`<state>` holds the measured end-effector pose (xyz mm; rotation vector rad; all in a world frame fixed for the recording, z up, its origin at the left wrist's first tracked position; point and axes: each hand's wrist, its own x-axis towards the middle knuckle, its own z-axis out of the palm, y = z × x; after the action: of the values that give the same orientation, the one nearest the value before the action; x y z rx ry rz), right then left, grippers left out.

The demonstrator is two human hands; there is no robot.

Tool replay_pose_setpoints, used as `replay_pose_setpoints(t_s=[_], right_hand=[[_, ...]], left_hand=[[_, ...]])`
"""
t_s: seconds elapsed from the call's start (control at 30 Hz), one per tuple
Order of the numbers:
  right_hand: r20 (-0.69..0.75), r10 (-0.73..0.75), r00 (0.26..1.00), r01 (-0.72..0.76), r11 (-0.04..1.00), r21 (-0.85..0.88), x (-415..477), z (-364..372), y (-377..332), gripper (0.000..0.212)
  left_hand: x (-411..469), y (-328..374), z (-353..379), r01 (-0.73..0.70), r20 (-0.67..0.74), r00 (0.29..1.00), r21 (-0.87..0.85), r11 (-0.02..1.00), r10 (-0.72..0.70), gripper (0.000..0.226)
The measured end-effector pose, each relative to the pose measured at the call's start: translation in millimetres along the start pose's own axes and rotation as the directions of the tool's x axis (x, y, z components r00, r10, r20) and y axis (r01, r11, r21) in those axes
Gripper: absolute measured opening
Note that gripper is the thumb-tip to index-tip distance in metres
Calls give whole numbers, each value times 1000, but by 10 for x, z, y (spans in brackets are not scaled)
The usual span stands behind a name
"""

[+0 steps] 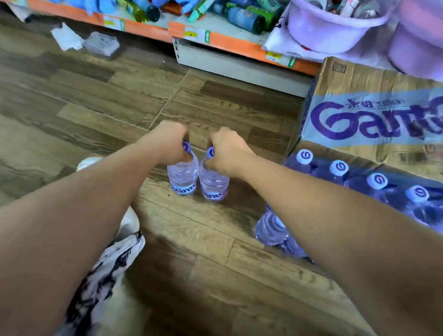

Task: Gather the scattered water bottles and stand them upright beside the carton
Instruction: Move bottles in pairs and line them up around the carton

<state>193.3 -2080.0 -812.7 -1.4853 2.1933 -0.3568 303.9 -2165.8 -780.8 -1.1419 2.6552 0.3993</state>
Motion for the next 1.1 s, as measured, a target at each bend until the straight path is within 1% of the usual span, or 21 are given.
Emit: replay_pose_setpoints(t_s=[0.13, 0.27, 0.33, 0.53, 0.67, 0.77, 0.93, 1.1], right_hand=[[-17, -16, 1000, 15, 1000, -14, -515, 56, -142, 33], [-8, 14, 1000, -14, 1000, -14, -1092, 115, -201, 28], [12, 23, 1000, -23, 1000, -10, -1373, 180, -194, 28], [55, 44, 997, -41, 997, -62, -2007, 255, -24, 31], [66, 70, 995, -65, 995, -77, -2279, 245, 185, 33], [51, 100, 994, -97, 994, -55, -2393, 192, 374, 32], [32, 143, 989, -141, 988, -58, -2490, 109, 703, 33], [27, 214, 976, -214, 977, -14, -2501, 66, 932, 34]], left_hand=[[-492, 95, 31, -16, -48, 999, 14, 1000, 17, 33], [-1033, 248, 212, -20, -85, 996, -37, 999, 17, 28], [-1282, 323, 287, -24, -64, 998, -53, 998, 21, 28], [-1763, 677, 476, -93, 38, 995, -14, 996, 93, 35], [-1878, 945, 631, -106, 105, 989, -5, 994, 106, 39], [-1870, 1136, 755, -140, 130, 982, 6, 990, 138, 35], [-1771, 1405, 908, -214, 139, 967, -4, 977, 213, 28], [-1665, 1586, 994, -238, 122, 962, -52, 970, 243, 32]])
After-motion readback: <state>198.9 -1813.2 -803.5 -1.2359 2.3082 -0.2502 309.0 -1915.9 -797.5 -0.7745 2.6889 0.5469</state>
